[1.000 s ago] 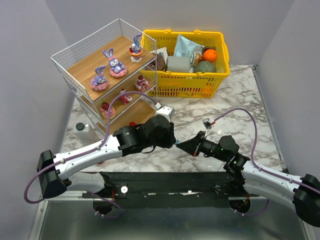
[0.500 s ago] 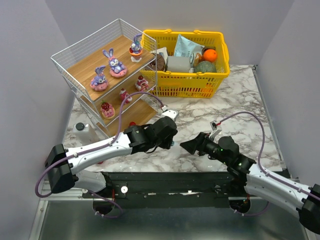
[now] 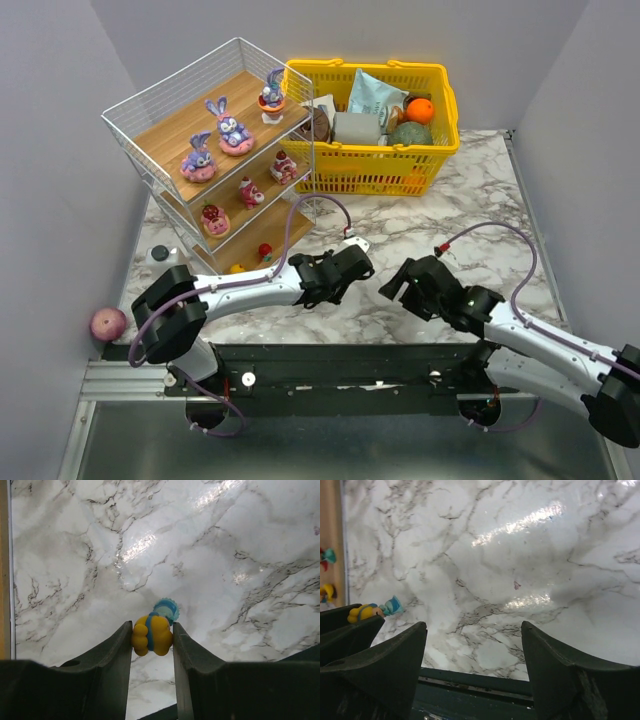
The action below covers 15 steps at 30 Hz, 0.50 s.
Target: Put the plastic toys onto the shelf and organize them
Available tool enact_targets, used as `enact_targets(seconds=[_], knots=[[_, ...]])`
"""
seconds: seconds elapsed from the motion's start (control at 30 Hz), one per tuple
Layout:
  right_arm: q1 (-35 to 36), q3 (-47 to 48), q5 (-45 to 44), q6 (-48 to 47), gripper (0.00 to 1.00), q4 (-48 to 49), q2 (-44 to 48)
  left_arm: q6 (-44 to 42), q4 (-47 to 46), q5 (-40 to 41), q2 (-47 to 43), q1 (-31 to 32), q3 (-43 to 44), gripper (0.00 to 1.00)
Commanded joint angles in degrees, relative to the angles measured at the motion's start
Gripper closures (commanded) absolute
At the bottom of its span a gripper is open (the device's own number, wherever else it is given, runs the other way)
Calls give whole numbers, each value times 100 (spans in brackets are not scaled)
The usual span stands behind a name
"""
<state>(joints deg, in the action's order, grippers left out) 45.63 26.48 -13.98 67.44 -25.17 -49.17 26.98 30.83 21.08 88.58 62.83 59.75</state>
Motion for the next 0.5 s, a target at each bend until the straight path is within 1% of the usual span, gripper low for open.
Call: enact_targets(seconds=[0.0, 0.2, 0.27, 0.33, 0.47], knots=[[-19, 437, -105, 410, 17, -902, -427, -307, -262, 247, 186, -34, 37, 91], [-19, 446, -123, 533, 17, -902, -427, -334, -376, 397, 380, -34, -86, 80], [-19, 393, -158, 568, 17, -902, -383, -378, -402, 449, 441, -34, -86, 78], [-19, 349, -158, 612, 17, -902, -331, -456, -393, 511, 520, -34, -77, 72], [-19, 279, -158, 709, 17, -893, -269, -562, -288, 616, 678, -34, 10, 68]])
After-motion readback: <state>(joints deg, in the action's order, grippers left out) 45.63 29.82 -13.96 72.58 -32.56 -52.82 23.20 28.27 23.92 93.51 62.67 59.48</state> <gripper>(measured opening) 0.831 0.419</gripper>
